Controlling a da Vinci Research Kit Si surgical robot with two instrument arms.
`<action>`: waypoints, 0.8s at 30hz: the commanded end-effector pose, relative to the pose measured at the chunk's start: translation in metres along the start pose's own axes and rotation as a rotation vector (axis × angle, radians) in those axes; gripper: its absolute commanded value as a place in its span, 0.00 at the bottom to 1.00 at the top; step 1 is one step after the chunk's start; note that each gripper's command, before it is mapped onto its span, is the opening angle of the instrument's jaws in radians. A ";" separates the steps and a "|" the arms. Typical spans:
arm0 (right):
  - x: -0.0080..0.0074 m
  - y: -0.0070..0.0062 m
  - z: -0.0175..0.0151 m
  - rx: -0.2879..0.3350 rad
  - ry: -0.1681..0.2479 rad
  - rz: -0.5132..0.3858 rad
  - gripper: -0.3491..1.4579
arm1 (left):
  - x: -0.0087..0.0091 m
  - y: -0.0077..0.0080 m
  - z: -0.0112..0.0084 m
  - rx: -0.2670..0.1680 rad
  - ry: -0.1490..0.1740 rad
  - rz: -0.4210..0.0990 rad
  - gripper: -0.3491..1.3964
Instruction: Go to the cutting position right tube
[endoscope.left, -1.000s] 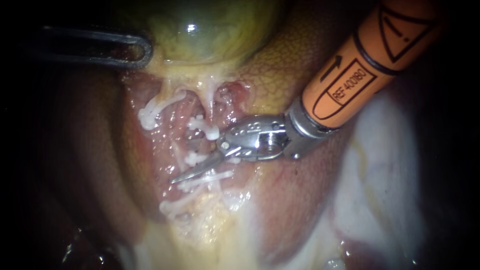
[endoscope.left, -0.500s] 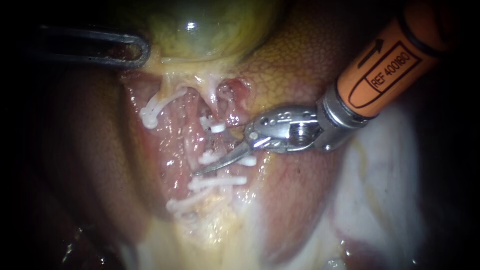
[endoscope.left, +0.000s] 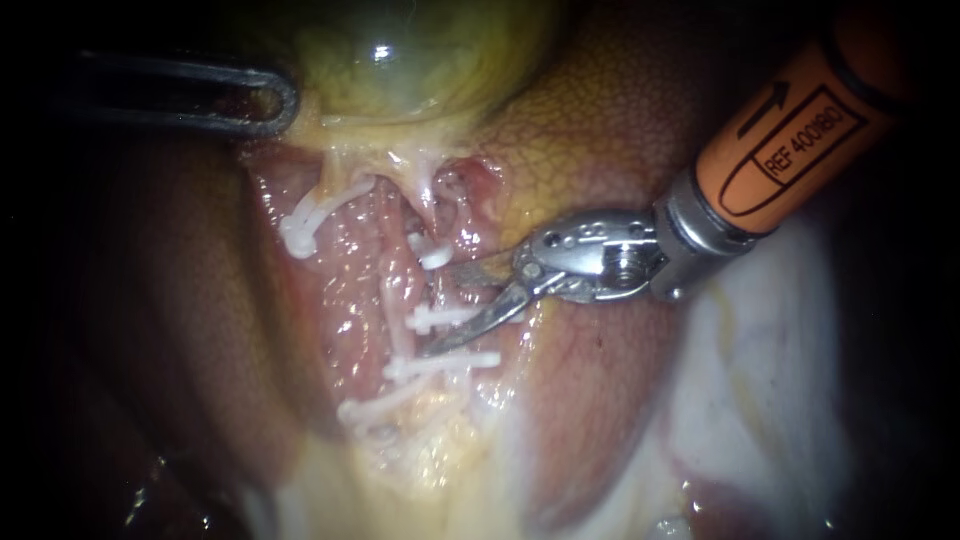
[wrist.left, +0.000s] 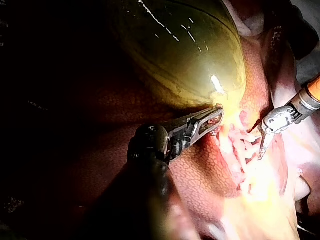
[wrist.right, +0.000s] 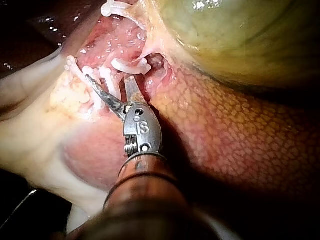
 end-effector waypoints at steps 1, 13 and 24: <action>-0.0001 0.0001 -0.0001 -0.001 -0.001 0.001 0.79 | 0.0000 0.0000 0.0000 0.000 0.000 0.000 0.00; -0.0004 -0.0002 -0.0006 0.003 -0.001 0.005 0.78 | 0.0000 0.0000 0.0000 0.000 0.000 0.000 0.00; 0.0004 -0.0001 0.0015 0.082 0.078 -0.006 0.70 | 0.0000 -0.0001 0.0001 -0.001 0.000 0.000 0.00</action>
